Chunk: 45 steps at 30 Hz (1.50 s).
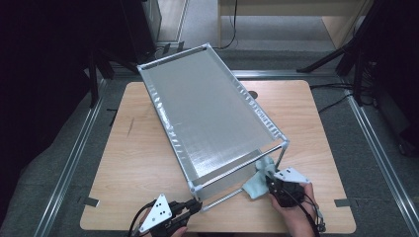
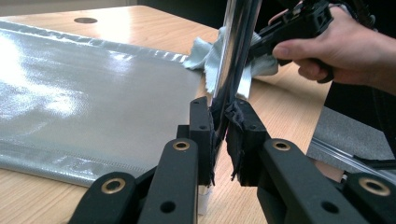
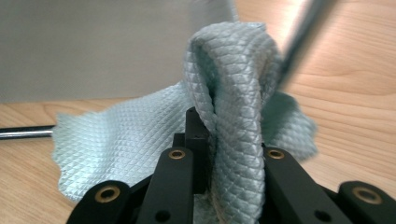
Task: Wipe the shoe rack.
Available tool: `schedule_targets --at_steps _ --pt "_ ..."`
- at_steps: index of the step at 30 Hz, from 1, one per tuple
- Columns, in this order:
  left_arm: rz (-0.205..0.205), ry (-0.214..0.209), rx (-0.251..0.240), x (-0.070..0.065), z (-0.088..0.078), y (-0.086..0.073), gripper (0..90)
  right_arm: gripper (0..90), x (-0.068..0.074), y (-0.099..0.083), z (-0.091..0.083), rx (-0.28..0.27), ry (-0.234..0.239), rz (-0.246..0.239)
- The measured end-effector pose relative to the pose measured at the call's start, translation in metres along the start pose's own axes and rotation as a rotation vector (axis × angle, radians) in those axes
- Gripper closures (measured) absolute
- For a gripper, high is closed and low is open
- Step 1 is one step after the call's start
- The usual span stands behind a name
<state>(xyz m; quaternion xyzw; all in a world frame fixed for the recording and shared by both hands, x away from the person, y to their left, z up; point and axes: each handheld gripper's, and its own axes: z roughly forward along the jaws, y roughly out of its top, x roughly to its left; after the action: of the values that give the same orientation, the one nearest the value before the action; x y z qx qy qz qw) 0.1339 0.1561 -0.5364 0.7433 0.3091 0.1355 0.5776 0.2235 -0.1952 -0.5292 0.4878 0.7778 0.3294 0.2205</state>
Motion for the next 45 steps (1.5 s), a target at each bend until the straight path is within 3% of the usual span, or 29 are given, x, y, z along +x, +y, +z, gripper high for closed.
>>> schedule_targets --at_steps 4,5,8,12,16,19,23,29,31,33,38,45 --pt "-0.001 -0.003 -0.001 0.000 0.000 0.000 80.5 81.6 -0.010 0.003 -0.013 -0.024 -0.022 0.014" --pt "-0.002 -0.003 -0.002 0.000 0.000 0.000 80.5 81.7 -0.010 0.006 -0.018 -0.031 -0.064 -0.007" --pt "0.000 -0.003 -0.002 0.000 0.000 0.000 80.5 82.1 -0.010 0.016 -0.033 -0.060 -0.116 -0.037" --pt "0.002 -0.001 -0.001 0.000 0.000 0.000 80.6 82.2 -0.015 0.031 -0.059 -0.154 -0.128 -0.009" --pt "0.002 -0.002 -0.001 0.000 0.000 0.000 80.6 82.2 -0.021 0.047 -0.085 -0.290 -0.164 0.022" --pt "0.002 -0.002 -0.003 0.000 0.000 -0.001 80.6 82.0 -0.025 0.053 -0.096 -0.370 -0.166 0.064" --pt "0.004 -0.002 -0.003 0.000 0.000 -0.001 80.7 82.0 -0.032 0.049 -0.082 -0.327 -0.148 0.087" --pt "0.004 -0.002 -0.002 0.000 0.000 -0.001 80.7 82.0 -0.042 0.019 -0.024 -0.122 -0.098 0.126" --pt "0.005 -0.002 -0.002 0.000 0.000 -0.001 80.7 82.0 -0.044 0.013 -0.011 -0.070 -0.097 0.121" --pt "0.005 -0.003 -0.003 0.000 0.000 -0.001 80.7 82.0 -0.045 0.011 -0.005 -0.054 -0.093 0.124" --pt "0.005 -0.005 -0.003 0.000 0.000 -0.001 80.7 82.1 -0.044 0.023 -0.020 -0.136 -0.097 0.131" --pt "0.002 -0.005 -0.005 0.000 0.001 -0.001 80.6 82.0 -0.040 0.048 -0.073 -0.364 -0.110 0.124"
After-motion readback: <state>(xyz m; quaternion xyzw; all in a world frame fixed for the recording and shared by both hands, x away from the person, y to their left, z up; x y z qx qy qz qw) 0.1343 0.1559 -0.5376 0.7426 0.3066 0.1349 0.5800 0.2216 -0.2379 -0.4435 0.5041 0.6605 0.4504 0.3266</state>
